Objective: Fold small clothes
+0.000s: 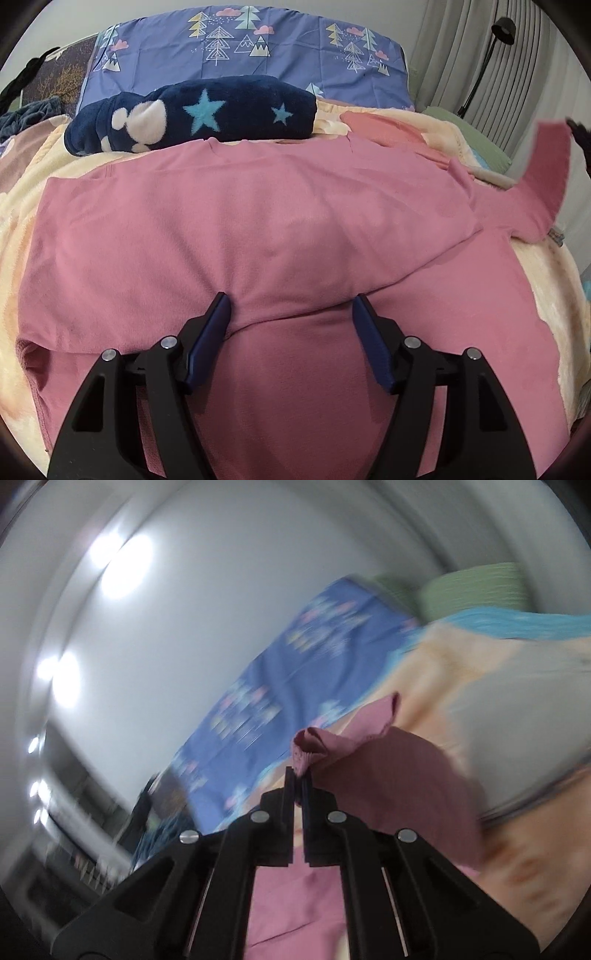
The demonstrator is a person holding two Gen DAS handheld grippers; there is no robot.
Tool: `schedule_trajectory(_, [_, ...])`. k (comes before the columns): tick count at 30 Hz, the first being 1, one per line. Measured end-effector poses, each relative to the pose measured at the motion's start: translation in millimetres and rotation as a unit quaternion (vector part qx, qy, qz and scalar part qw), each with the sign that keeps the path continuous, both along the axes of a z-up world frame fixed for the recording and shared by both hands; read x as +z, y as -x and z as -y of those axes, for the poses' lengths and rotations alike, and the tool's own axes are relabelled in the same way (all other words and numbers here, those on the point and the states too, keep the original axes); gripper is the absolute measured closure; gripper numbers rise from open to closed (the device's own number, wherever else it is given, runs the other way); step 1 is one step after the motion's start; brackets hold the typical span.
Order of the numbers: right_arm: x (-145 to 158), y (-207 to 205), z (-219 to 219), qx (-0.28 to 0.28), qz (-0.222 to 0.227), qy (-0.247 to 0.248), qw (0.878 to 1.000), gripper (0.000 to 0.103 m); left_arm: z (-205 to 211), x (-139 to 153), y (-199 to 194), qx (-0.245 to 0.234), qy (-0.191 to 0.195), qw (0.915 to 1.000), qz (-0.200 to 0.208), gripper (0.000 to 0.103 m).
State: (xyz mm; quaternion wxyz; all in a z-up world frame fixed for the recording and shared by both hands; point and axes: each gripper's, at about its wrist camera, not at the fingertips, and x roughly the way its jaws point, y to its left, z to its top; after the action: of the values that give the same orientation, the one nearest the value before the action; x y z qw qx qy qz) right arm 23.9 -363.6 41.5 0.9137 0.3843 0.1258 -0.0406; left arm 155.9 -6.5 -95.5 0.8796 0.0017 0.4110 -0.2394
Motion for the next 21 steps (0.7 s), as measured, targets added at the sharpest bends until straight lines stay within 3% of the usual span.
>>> schedule_trajectory(2, [-6.3, -35.5, -56.1, 0.084, -0.001, 0.013, 0.996, 0.100, -4.1, 0.2, -0.6, 0.000, 0.015, 0.9999, -0.003, 0.034])
schedule_trajectory(5, [-40.3, -84.9, -136.5, 0.202, -0.044, 0.021, 0.978, 0.100, -10.5, 0.2, -2.0, 0.000, 0.041, 0.9991, -0.009, 0.034])
schedule_trajectory(8, [-99.9, -114.6, -189.5, 0.267, -0.150, 0.041, 0.951, 0.096, -18.3, 0.2, -2.8, -0.001, 0.073, 0.9972, -0.015, 0.034])
schedule_trajectory(10, [-125.1, -116.0, -195.5, 0.282, -0.187, 0.037, 0.940, 0.096, -25.2, -0.1, -4.3, -0.003, 0.103, 0.9944, -0.022, 0.034])
schedule_trajectory(12, [-137.0, -110.8, -191.0, 0.280, -0.200, 0.031, 0.938, 0.096, -31.4, -0.2, -5.2, -0.005, 0.131, 0.9910, -0.027, 0.034])
schedule_trajectory(18, [-145.1, -81.4, -176.3, 0.276, -0.181, 0.041, 0.943, 0.088, -36.1, 9.4, -3.1, -0.037, 0.230, 0.9714, -0.047, 0.034])
schedule_trajectory(19, [-148.2, -77.4, -174.3, 0.275, -0.180, 0.036, 0.944, 0.085, -29.2, 11.7, -6.5, -0.044, 0.230, 0.9706, -0.055, 0.034])
schedule_trajectory(21, [-154.2, -75.9, -171.6, 0.270, -0.181, 0.019, 0.945, 0.087, -10.9, 15.5, -10.8, -0.051, 0.192, 0.9785, -0.053, 0.034])
